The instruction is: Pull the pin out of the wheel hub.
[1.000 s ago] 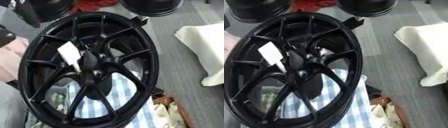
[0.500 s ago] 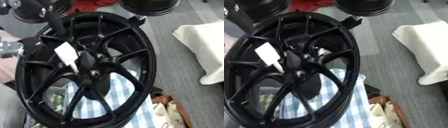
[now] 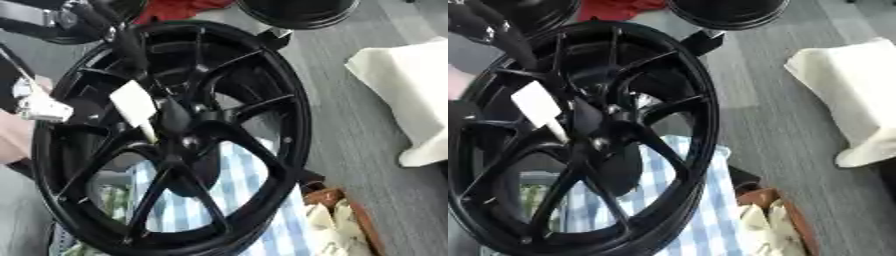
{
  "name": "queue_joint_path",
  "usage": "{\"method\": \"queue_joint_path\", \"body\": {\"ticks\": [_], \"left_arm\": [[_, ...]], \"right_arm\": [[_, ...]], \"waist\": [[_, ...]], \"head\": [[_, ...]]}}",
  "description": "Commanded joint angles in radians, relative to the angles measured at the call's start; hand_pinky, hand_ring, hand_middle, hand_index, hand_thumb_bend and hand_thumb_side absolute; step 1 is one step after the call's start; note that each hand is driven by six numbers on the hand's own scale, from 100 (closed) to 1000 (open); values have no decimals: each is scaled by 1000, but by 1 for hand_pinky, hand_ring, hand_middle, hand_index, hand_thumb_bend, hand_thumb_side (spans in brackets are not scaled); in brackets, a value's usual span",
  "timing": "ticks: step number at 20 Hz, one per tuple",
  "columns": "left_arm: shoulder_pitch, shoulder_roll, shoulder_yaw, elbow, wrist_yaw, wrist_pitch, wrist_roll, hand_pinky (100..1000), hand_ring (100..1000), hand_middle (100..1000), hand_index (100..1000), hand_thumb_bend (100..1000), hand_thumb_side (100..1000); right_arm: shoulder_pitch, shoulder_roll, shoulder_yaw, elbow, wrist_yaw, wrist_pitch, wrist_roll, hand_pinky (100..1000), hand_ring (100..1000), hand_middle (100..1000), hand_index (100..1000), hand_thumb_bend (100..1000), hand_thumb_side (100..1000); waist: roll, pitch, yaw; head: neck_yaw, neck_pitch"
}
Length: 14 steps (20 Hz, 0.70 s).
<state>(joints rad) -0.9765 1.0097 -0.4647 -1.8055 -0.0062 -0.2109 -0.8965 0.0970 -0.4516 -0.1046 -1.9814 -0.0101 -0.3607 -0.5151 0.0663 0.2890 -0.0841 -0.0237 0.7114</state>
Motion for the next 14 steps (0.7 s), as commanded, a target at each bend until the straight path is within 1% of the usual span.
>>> {"method": "queue_joint_path", "body": {"ticks": [1,6,12,14], "left_arm": [[-22,-1,-8,31,-20,-37,-10,828,810,793,895,420,371],[-38,-37,-32,84,-43,-50,-10,827,810,795,902,427,368],[-44,-70,-55,146,-72,-69,-10,822,808,790,887,402,375],[-42,-78,-64,164,-77,-76,-10,822,807,788,882,398,368]], "right_arm": [[-6,-7,-4,-19,-10,1,5,816,718,751,648,100,437],[-9,2,-2,-19,-14,5,7,816,717,751,647,100,447],[-13,10,1,-19,-16,6,8,817,717,752,647,100,444],[-14,12,1,-19,-17,7,7,817,718,752,647,100,457]], "waist": [[-2,-21,-2],[-2,-16,-6],[-2,-11,-11],[-1,-9,-13]], "head": [[0,5],[1,10],[8,11],[11,13]]}}
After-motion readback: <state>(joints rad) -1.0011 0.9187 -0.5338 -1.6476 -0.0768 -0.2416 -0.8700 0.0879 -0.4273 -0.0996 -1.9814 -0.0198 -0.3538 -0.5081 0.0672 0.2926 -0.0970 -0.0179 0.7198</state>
